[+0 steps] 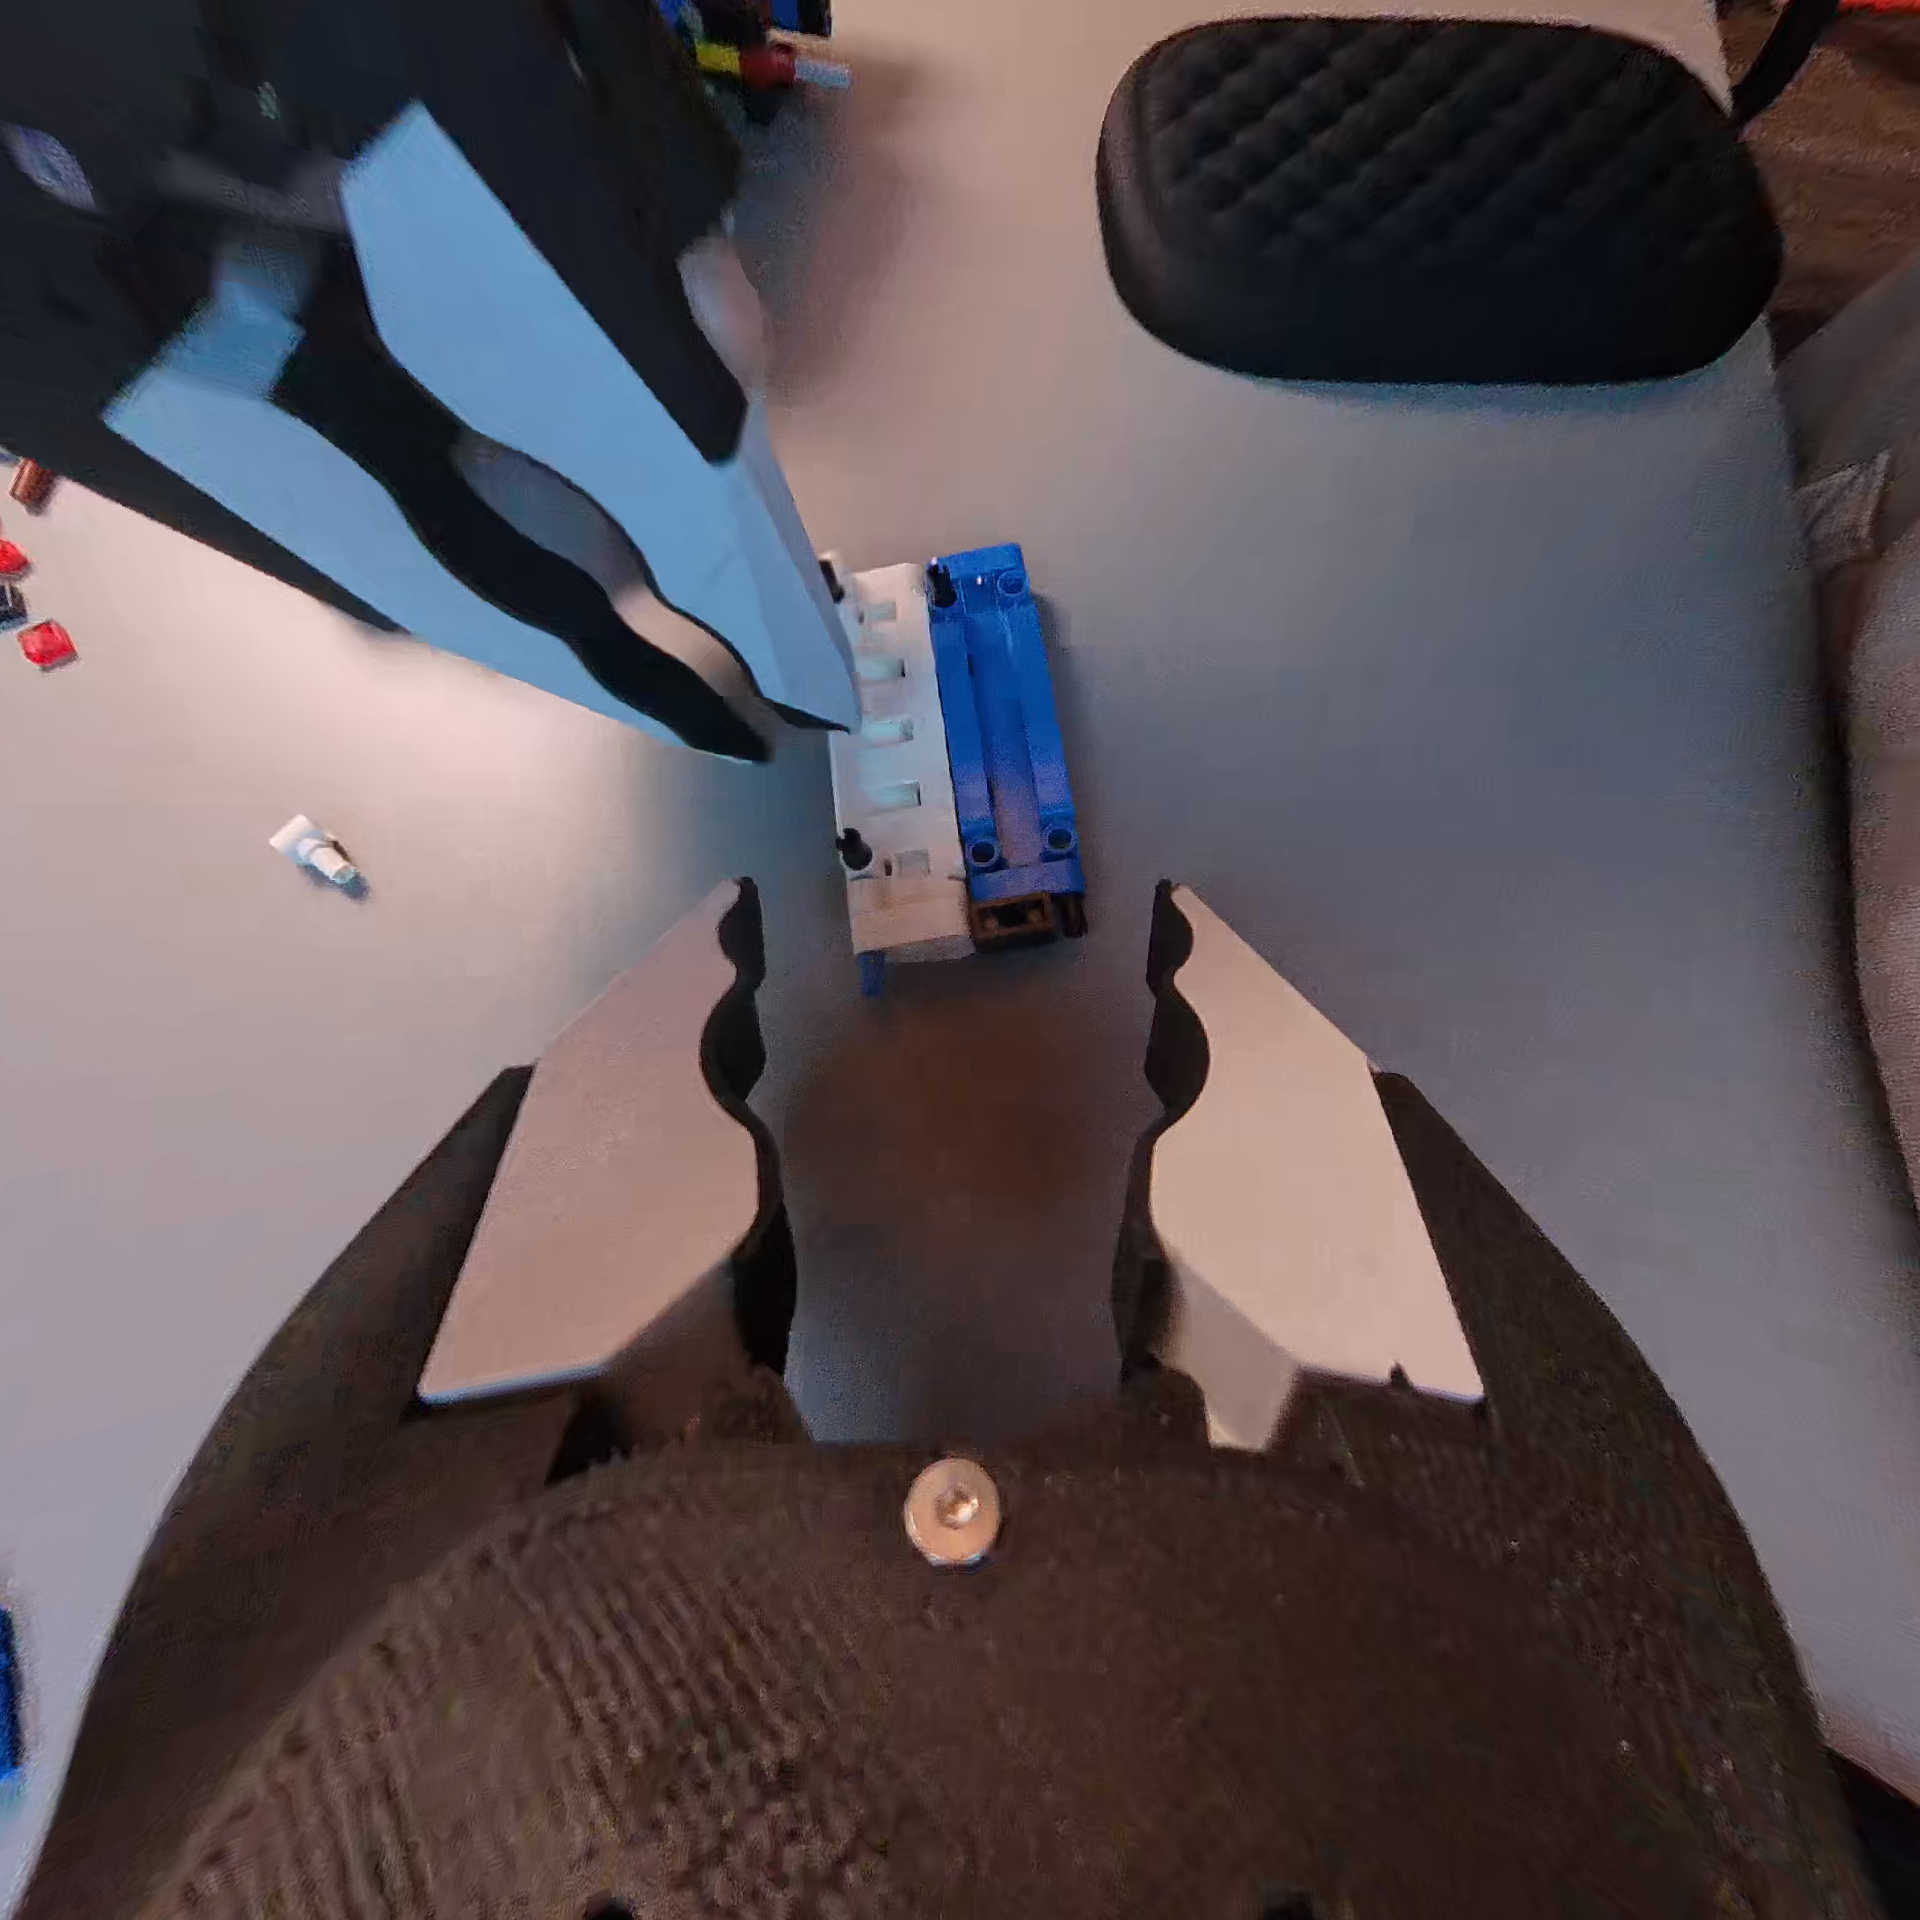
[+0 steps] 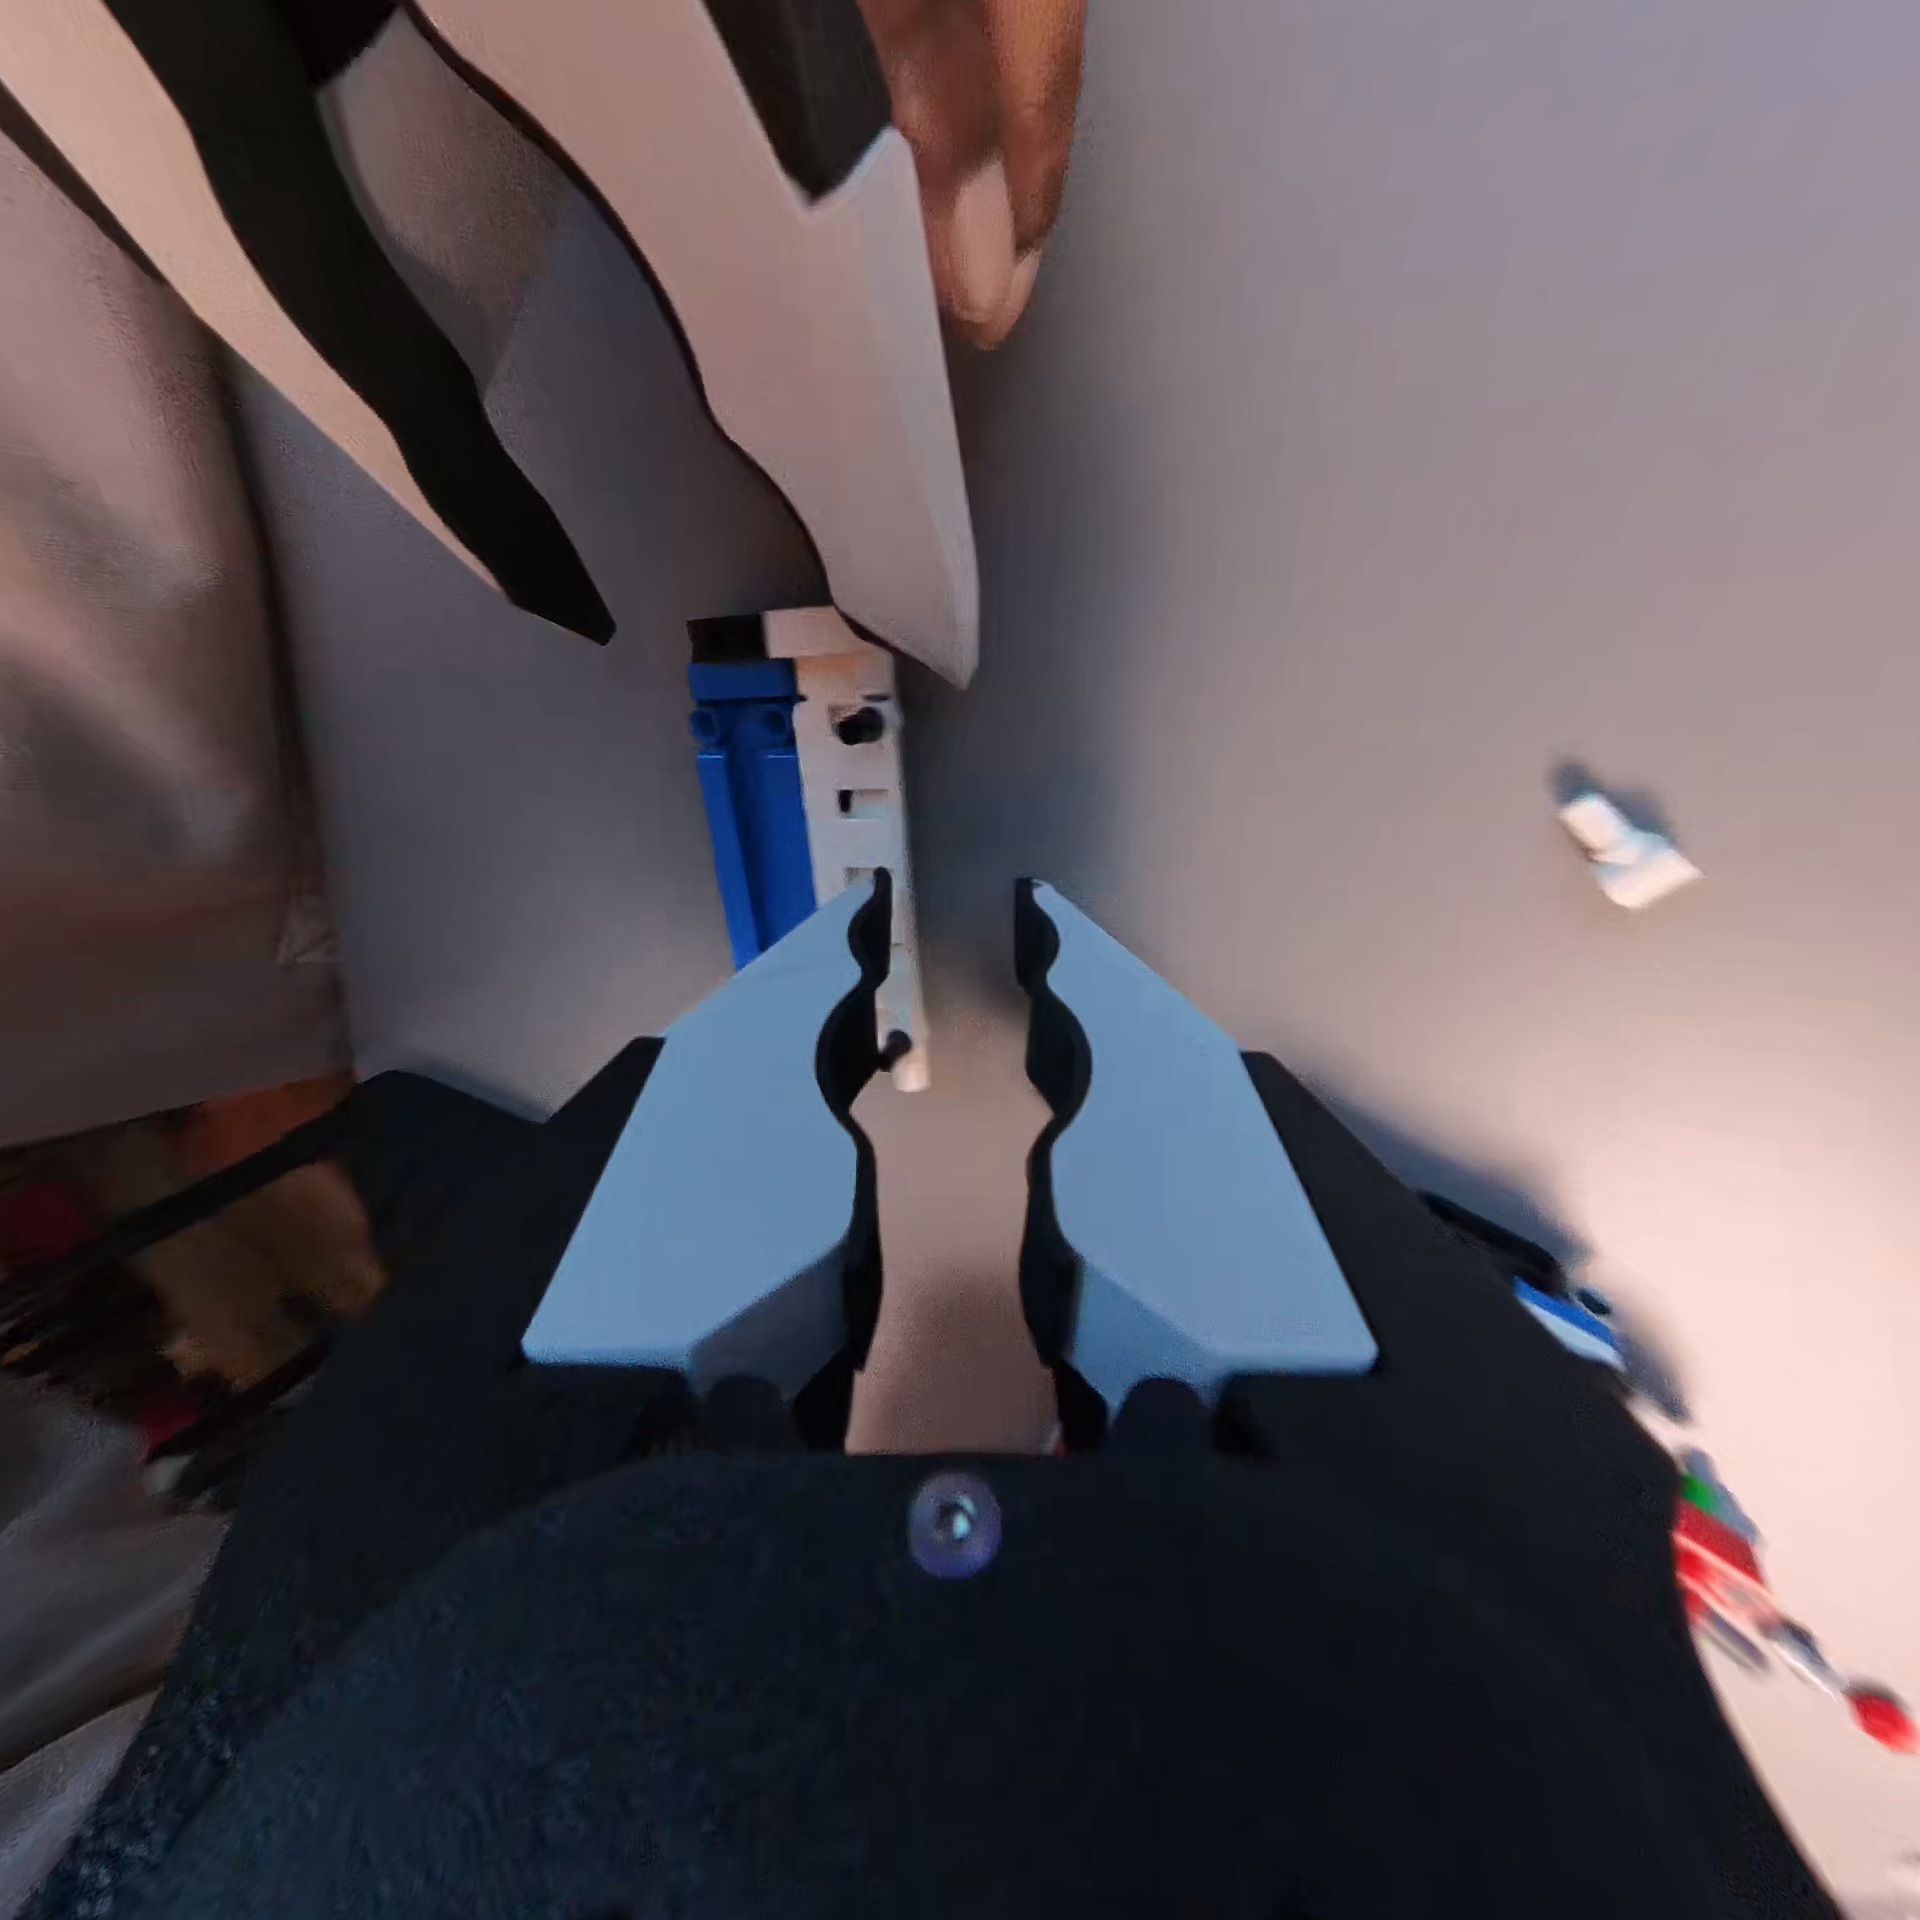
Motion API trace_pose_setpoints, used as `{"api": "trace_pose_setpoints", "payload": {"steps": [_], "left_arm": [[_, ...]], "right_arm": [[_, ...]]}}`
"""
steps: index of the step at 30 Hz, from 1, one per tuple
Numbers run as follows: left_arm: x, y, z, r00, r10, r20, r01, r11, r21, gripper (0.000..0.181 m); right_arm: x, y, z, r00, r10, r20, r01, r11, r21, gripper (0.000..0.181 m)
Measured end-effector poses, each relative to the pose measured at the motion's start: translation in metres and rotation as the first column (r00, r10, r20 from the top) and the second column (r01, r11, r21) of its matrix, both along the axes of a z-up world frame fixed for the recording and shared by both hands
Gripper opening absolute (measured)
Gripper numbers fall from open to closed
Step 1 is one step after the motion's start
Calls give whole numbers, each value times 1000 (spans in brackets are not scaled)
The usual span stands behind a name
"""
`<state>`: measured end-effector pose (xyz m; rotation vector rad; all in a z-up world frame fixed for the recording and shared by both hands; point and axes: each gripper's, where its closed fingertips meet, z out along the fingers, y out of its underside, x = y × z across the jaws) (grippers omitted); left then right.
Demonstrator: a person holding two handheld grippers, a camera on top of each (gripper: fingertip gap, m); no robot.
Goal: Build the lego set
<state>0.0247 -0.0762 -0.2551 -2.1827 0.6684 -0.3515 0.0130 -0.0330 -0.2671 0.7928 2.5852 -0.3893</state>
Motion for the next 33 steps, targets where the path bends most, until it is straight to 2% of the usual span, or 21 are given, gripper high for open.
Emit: {"api": "trace_pose_setpoints", "payload": {"steps": [2,4,7,10,13,15,18,21,23,26,29,33], "left_arm": [[-4,1,-5,999,22,-28,-22,1000,-14,72],[-4,1,-6,998,24,-52,-24,1000,-7,68],[-1,-1,-12,994,1,-111,-2,1000,-10,66],[1,0,-14,991,-12,-134,12,1000,-8,60],[0,5,-14,991,4,-134,-4,1000,0,47],[-2,8,-14,990,28,-141,-27,1000,10,47],[-13,14,-12,979,106,-174,-100,994,42,47],[-17,16,-11,973,136,-186,-127,990,59,48],[-18,16,-5,984,130,-121,-123,990,63,58],[-39,24,18,981,184,60,-189,977,95,52],[-84,46,22,943,316,107,-323,944,59,41],[-108,74,-2,943,332,5,-331,943,-39,37]], "right_arm": [[-24,9,15,975,-27,-222,30,1000,10,30],[-29,14,33,908,-60,-414,56,998,-22,35],[5,2,49,821,-135,-554,75,989,-130,51],[30,2,28,723,-114,-682,122,992,-37,60],[39,-2,12,679,-164,-716,181,982,-53,58],[36,7,6,664,-166,-729,206,978,-35,46],[30,20,1,673,-161,-721,217,976,-16,39],[20,33,-1,660,-175,-731,243,970,-13,31],[20,37,-1,655,-194,-730,262,965,-21,30],[26,39,4,624,-256,-739,311,948,-66,34],[30,33,15,561,-341,-754,328,928,-175,33],[17,41,29,420,-472,-776,365,870,-332,30]]}}
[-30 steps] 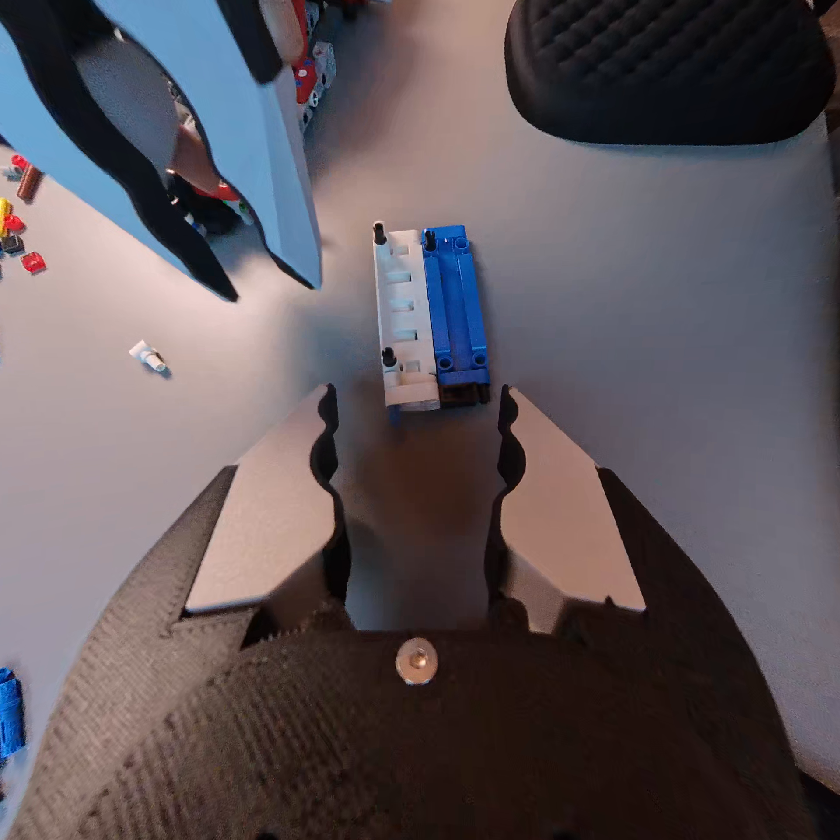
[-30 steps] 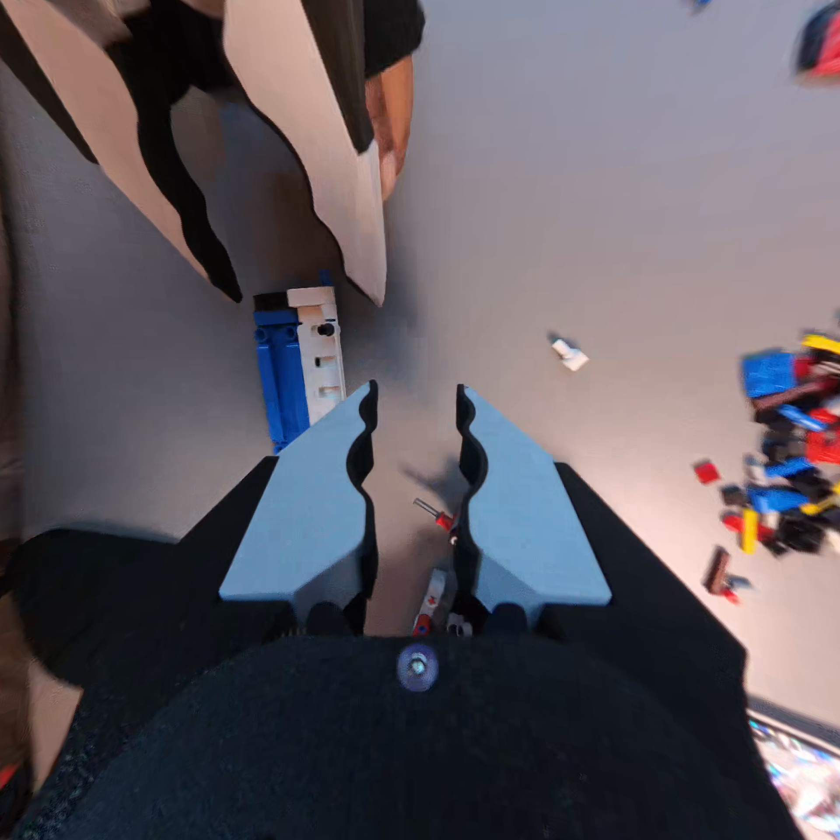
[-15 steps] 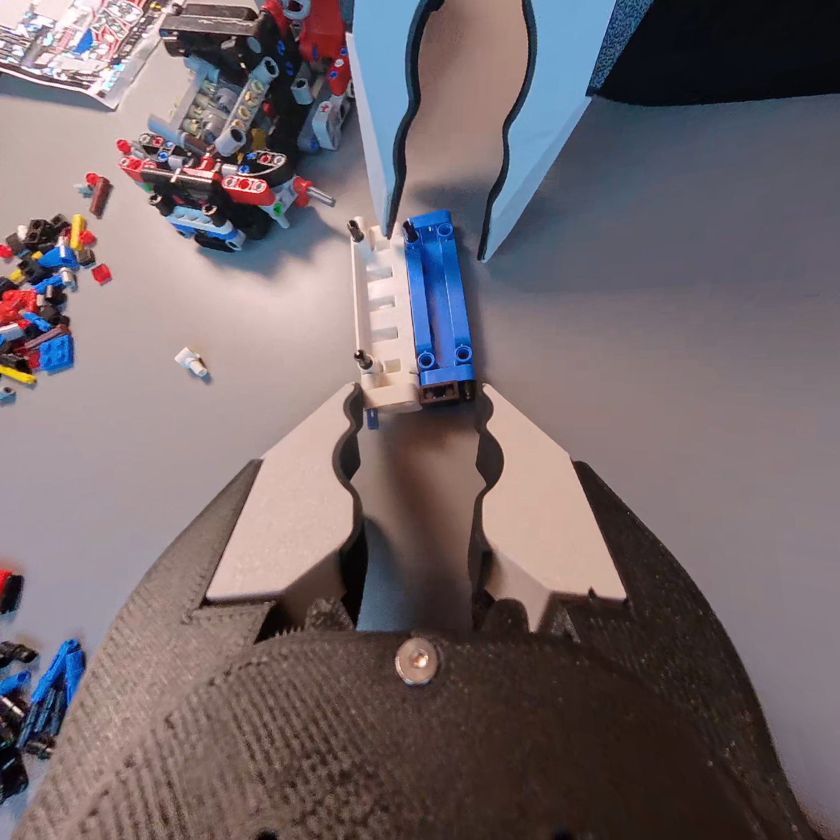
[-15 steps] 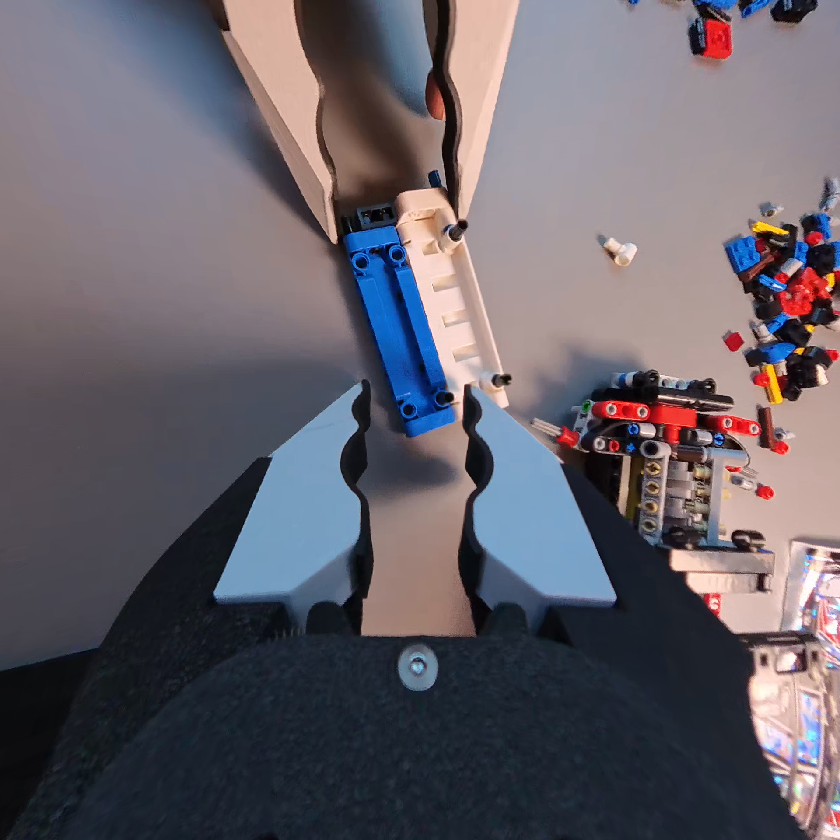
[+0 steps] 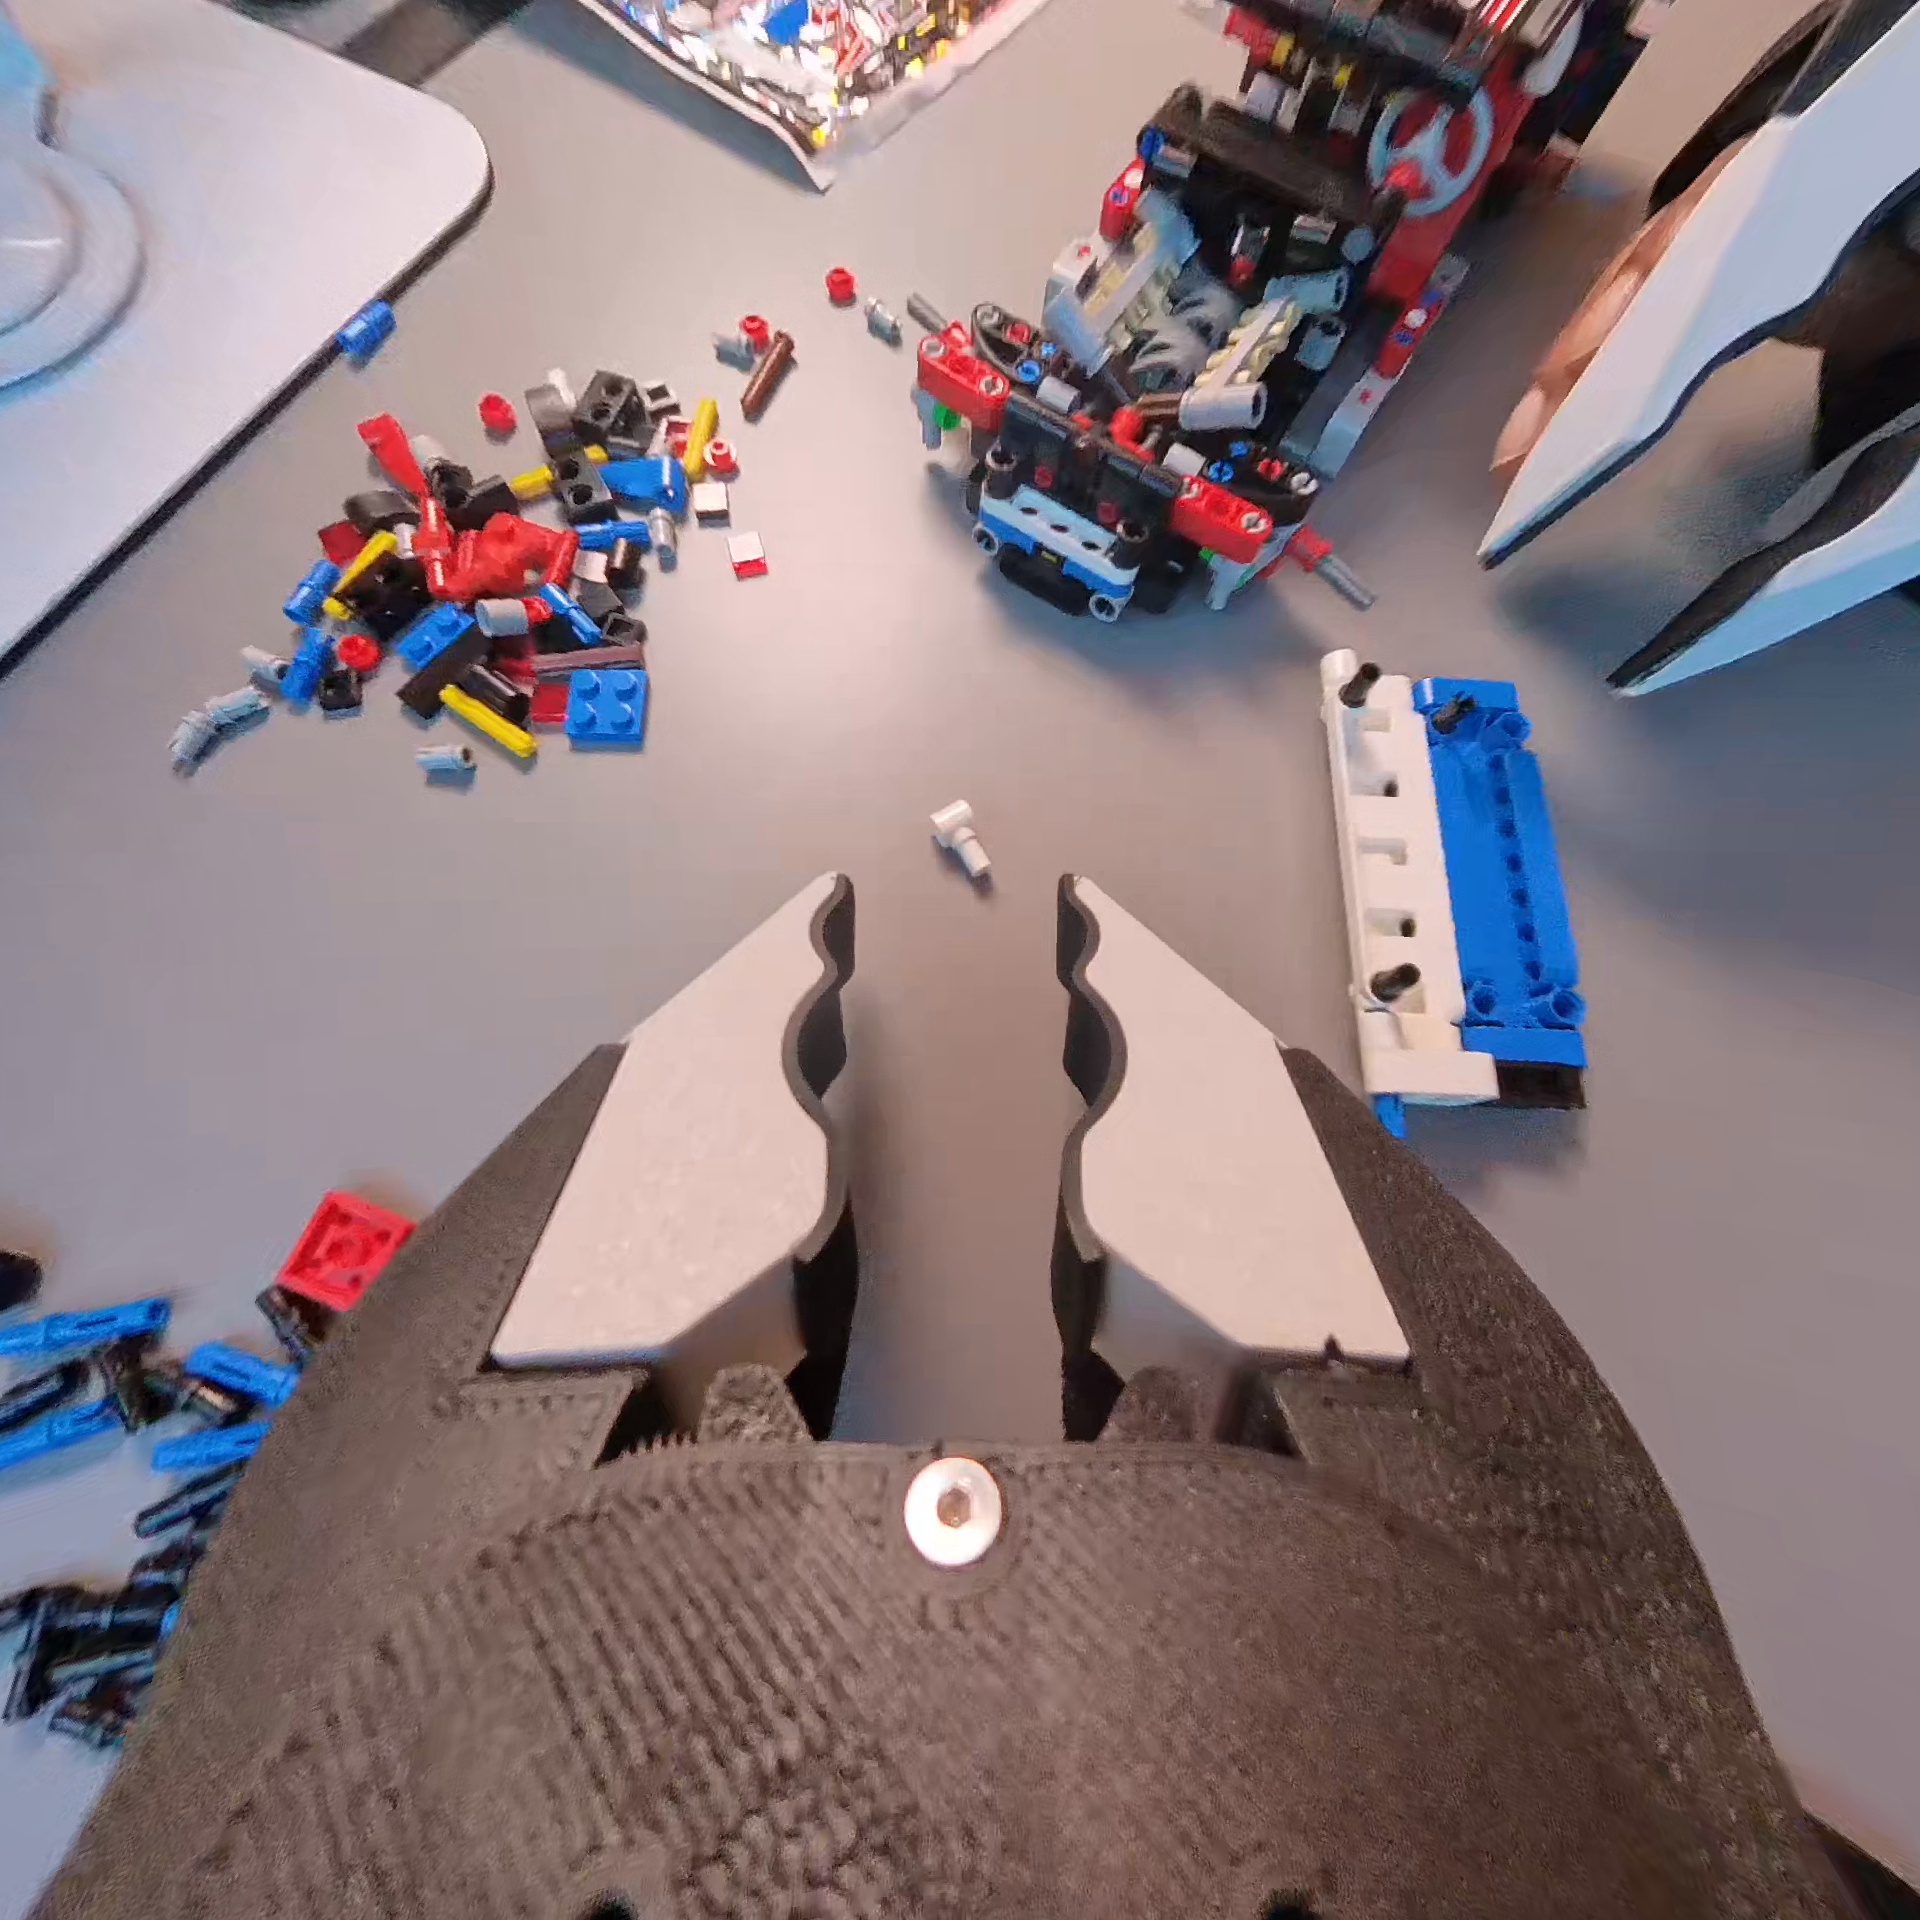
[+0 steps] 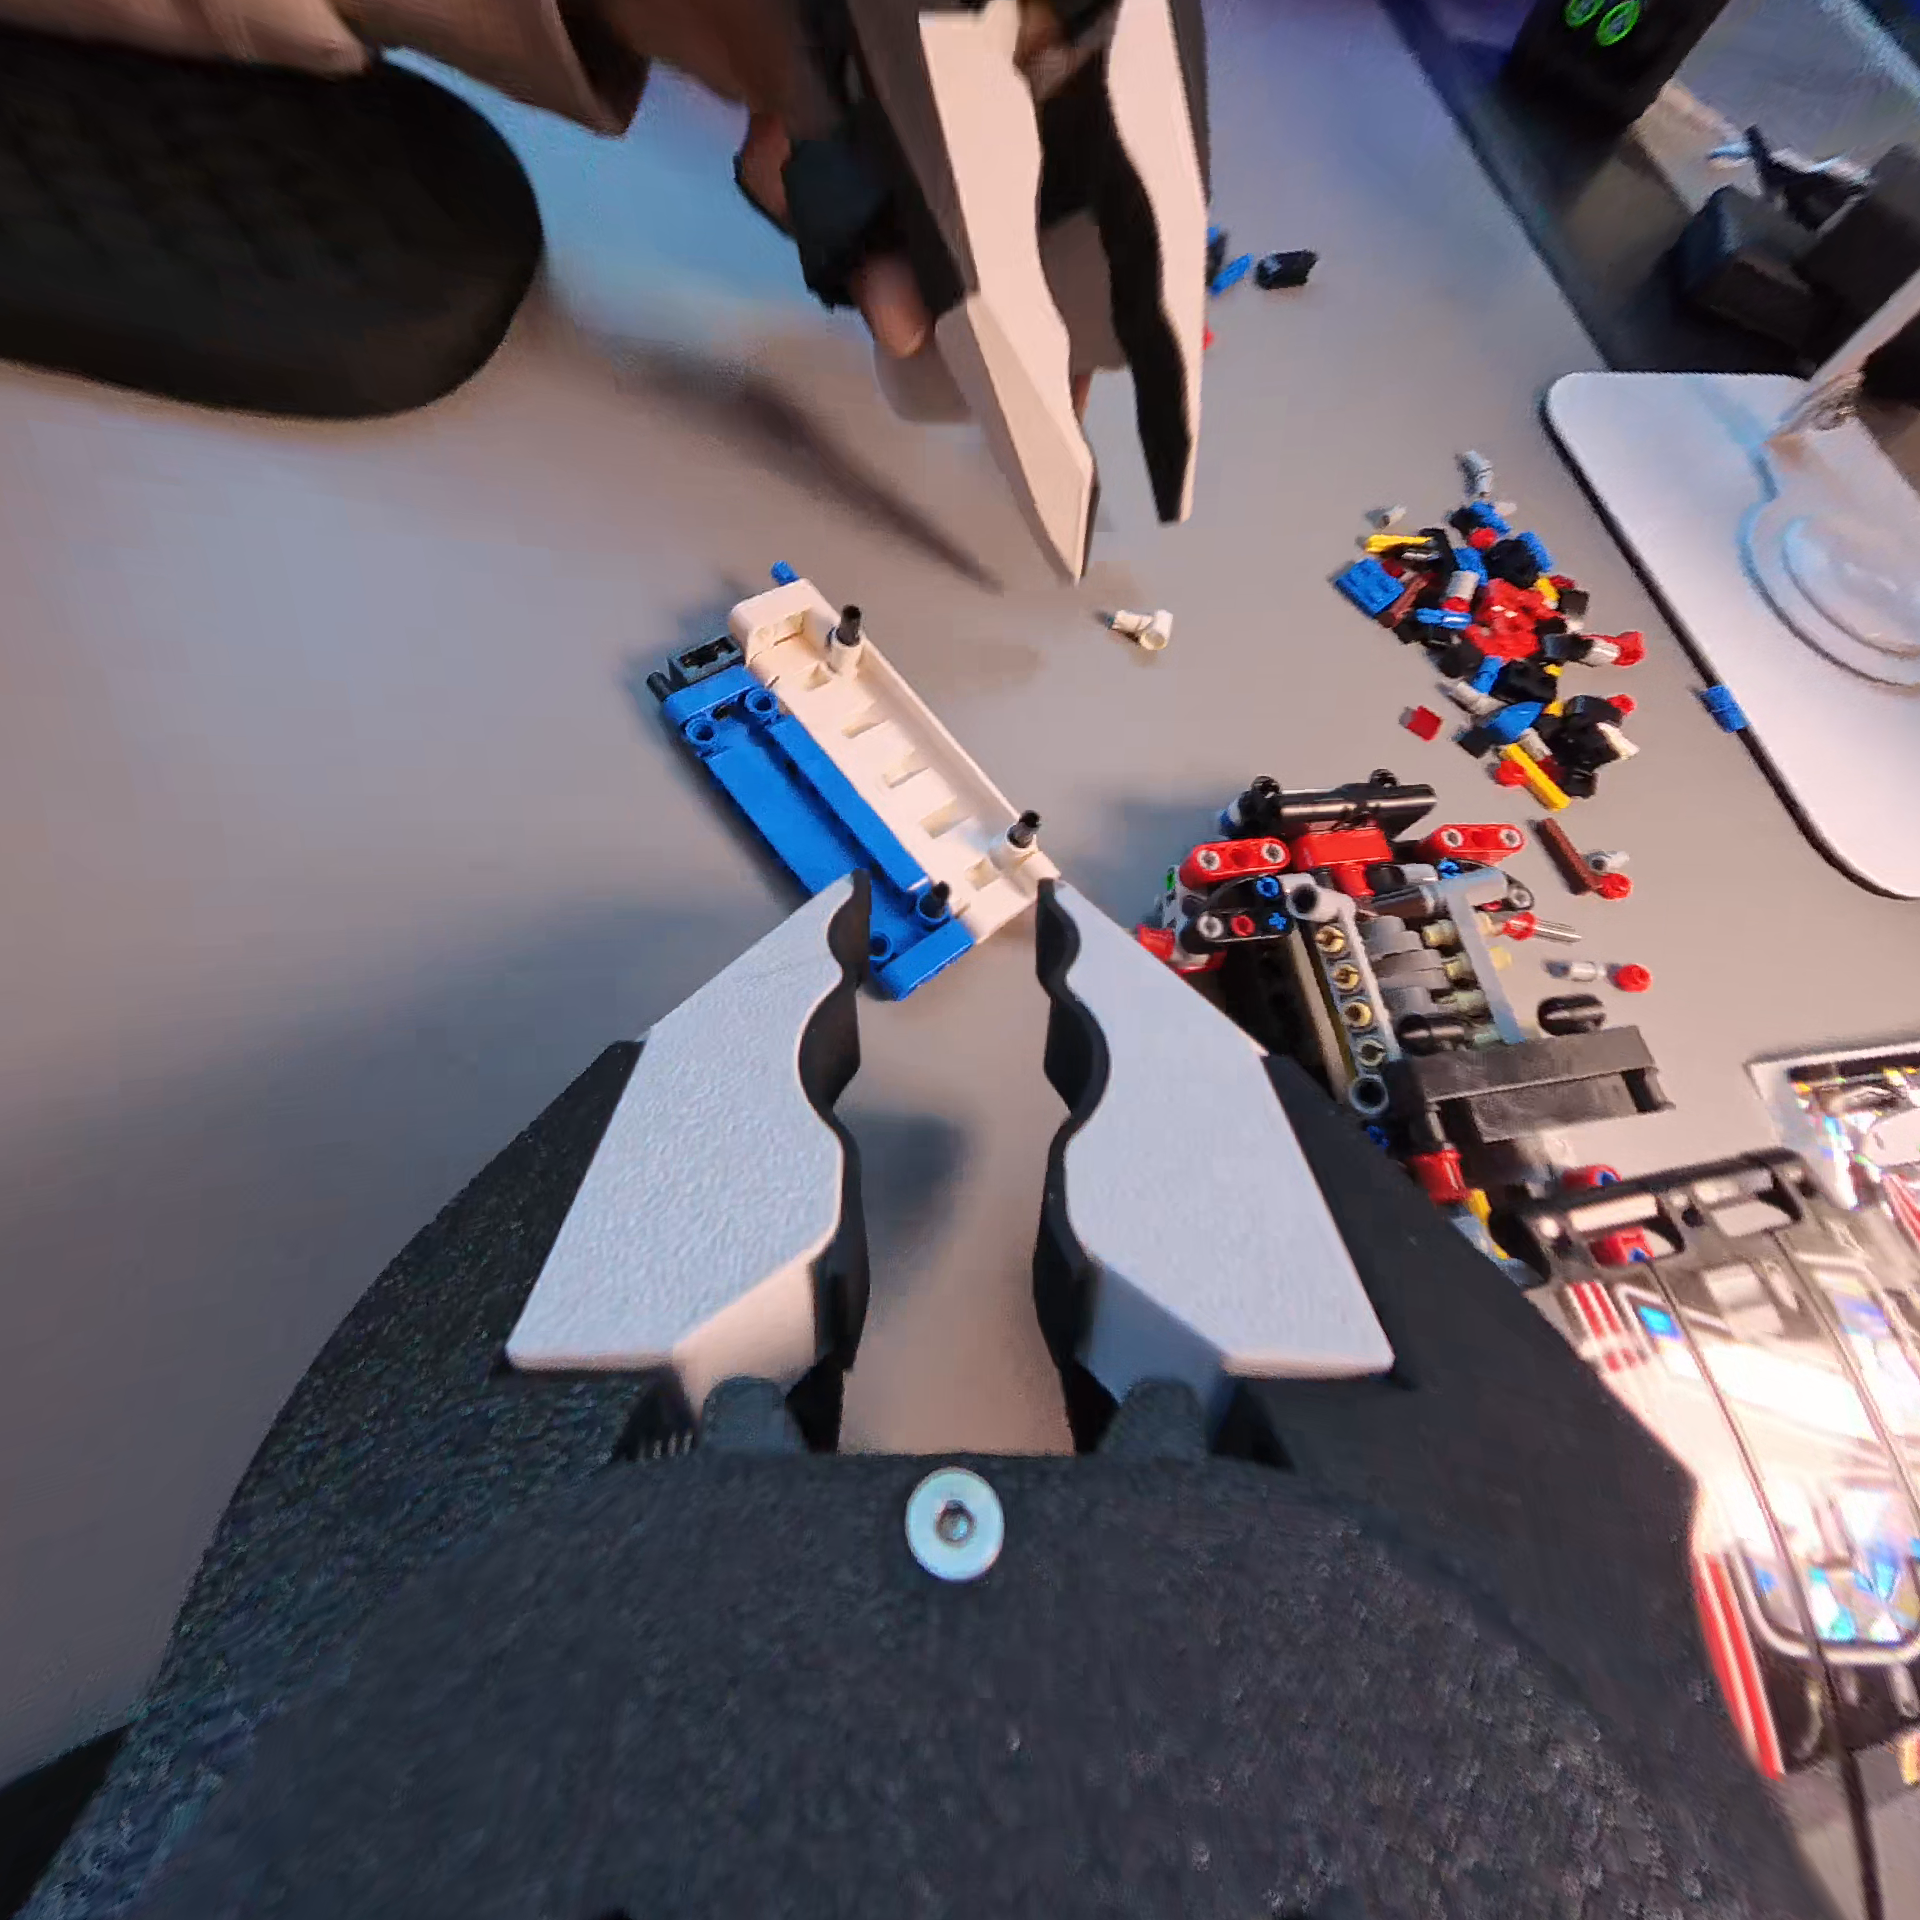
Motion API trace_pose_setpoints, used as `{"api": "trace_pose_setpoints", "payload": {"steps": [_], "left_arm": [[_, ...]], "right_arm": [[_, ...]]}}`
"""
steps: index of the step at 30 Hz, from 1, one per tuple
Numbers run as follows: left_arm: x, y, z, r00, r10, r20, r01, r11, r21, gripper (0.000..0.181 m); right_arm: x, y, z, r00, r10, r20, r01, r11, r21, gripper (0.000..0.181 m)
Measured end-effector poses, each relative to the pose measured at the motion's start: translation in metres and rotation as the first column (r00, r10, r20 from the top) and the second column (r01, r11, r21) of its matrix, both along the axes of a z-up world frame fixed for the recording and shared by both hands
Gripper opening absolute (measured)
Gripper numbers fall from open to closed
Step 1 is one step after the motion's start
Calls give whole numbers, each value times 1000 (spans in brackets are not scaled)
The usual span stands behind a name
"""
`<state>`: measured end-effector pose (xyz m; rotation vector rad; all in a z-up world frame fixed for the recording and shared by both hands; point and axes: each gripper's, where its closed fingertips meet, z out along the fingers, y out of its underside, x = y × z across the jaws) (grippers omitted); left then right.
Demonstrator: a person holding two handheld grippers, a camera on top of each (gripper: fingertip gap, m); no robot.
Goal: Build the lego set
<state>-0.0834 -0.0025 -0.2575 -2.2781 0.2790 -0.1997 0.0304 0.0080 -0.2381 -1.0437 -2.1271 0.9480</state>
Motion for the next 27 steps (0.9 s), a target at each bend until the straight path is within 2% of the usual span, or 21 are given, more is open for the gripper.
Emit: {"api": "trace_pose_setpoints", "payload": {"steps": [6,10,16,25,27], "left_arm": [[10,10,-13,992,-56,-113,50,997,-54,21],[8,11,-14,980,-62,-192,54,998,-44,0],[4,7,-14,968,-72,-240,68,997,-24,0],[5,-7,14,995,-17,-97,28,993,111,0],[1,-3,8,994,-2,-112,12,996,84,0]], "right_arm": [[-1,7,14,994,-37,-101,25,993,-115,24],[-5,2,21,988,-40,-148,21,991,-130,20],[-3,0,23,987,-50,-151,24,985,-170,19],[-9,6,30,977,-105,-185,68,978,-196,17],[-11,6,32,976,-113,-187,72,974,-216,17]]}}
